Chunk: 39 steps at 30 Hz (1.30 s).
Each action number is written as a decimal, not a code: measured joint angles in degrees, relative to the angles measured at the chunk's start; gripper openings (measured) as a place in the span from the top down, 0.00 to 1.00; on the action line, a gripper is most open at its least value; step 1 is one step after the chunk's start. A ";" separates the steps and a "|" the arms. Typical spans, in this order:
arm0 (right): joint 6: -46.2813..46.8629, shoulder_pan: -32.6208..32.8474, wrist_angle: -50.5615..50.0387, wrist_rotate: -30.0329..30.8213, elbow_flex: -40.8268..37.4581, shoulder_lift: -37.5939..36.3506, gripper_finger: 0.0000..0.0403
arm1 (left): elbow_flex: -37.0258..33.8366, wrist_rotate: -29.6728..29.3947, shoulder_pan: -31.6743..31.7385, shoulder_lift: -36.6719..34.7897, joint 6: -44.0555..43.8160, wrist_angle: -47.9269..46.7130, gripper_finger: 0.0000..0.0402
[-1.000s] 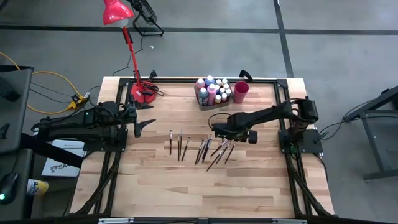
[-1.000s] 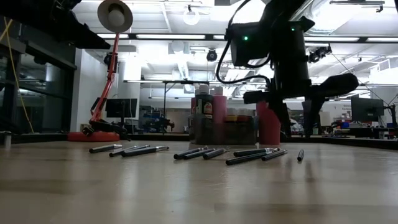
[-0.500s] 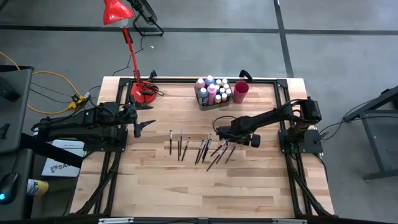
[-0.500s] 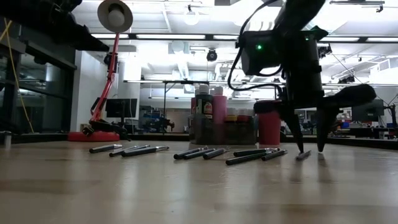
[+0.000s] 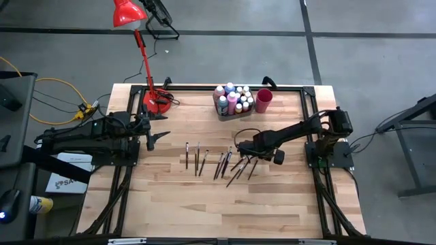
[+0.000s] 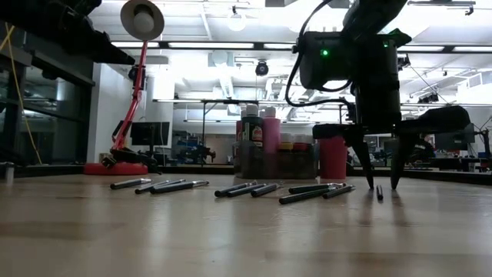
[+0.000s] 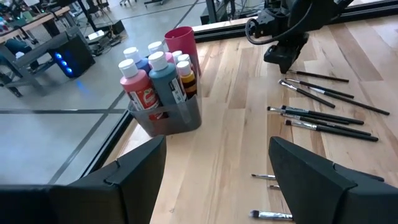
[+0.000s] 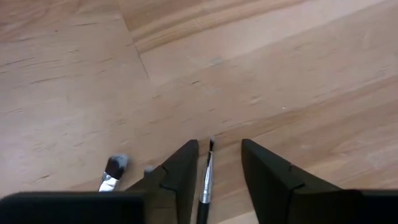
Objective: Pick & Place Paint Supplies
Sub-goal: Put the black paintbrush into the red cup
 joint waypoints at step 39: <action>-18.54 -7.08 -5.96 46.82 -0.02 -25.84 0.99 | 0.00 0.00 0.00 0.00 -1.14 -0.13 0.31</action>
